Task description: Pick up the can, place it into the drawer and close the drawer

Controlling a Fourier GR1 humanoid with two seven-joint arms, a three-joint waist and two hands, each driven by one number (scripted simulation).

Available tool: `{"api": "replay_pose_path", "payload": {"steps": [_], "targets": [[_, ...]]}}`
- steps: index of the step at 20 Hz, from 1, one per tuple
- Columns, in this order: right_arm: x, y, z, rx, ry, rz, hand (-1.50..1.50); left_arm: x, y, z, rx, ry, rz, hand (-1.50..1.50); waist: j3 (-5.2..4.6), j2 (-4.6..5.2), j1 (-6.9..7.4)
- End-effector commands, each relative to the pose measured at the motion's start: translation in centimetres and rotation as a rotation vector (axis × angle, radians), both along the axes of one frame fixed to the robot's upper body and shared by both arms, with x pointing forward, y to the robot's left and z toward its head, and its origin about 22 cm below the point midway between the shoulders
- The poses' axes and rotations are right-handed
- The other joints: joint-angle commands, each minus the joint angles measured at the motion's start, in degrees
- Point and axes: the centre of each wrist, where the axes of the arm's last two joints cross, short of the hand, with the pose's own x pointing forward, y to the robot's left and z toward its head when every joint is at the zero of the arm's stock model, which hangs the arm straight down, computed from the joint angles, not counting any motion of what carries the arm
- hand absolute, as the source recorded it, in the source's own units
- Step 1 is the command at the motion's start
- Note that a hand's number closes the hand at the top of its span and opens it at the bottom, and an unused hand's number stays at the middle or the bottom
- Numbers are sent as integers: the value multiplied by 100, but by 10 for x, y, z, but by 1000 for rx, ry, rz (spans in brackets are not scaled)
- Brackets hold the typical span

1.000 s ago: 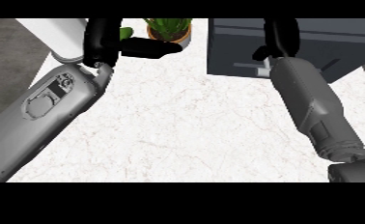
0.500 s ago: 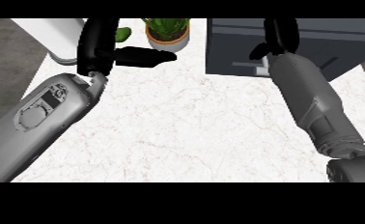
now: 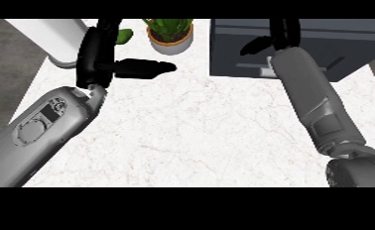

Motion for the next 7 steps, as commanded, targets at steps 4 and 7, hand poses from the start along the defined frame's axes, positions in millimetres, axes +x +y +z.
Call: {"api": "replay_pose_path", "payload": {"steps": [4,7], "targets": [[6,39,21,392,-19,85,-150,-3,21,1,4,3,37,-150,-25,-121,-111],[10,27,28,399,-35,87,-150,-8,22,-3,-21,0,26,-150,-29,-61,-52]]}}
